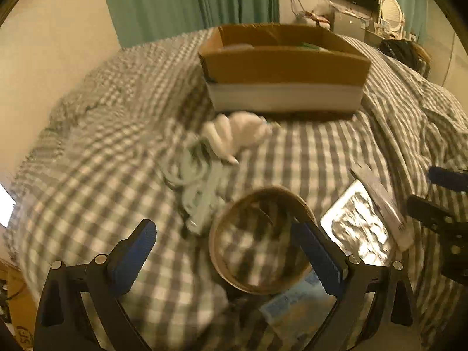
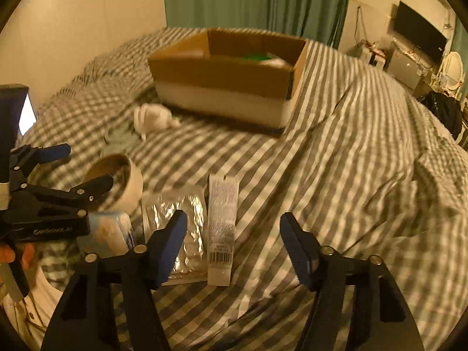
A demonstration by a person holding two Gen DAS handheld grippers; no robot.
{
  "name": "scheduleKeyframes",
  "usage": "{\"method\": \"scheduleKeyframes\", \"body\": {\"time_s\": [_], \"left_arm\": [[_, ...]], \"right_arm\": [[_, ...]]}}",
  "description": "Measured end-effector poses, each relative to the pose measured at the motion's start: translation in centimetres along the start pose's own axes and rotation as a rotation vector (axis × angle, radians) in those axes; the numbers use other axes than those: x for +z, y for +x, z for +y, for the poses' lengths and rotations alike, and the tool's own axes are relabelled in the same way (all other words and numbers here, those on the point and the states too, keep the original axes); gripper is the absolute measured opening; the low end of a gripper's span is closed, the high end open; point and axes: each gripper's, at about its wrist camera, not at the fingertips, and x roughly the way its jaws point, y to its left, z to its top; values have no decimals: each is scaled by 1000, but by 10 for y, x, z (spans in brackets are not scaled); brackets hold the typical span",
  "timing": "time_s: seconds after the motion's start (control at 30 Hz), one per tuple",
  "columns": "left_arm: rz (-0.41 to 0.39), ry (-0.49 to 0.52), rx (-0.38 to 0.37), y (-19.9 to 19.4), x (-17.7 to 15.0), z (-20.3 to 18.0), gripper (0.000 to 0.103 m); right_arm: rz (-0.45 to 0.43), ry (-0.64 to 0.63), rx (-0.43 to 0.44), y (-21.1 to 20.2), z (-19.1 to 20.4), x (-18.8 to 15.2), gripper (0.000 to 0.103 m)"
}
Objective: Organize objects
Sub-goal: 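Grasp the white tube with the right tool while the left tool grasps the tape roll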
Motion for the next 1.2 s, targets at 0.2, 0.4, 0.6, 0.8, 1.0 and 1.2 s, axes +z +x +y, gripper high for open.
{"method": "scheduleKeyframes", "body": {"time_s": [0.2,0.4,0.6,0.8,1.0,1.2], "left_arm": [[27,3,-37,15,-6,-7,100],[58,-27,-94,28,-8,-3,100],[30,-17,-95,33,-9,-3,99],[52,-3,-100,32,-9,2,34],[21,-64,-115,19,-9,21,12],[-37,-49,-91,-1,1,27,6]], "right_arm": [[73,-3,3,25,-2,-5,40],[124,-25,-4,44,3,-9,28],[104,-42,-22,44,9,-7,25],[89,-50,-21,37,13,-7,24],[56,-44,-16,25,15,-3,24],[6,-52,-14,6,16,5,24]]}}
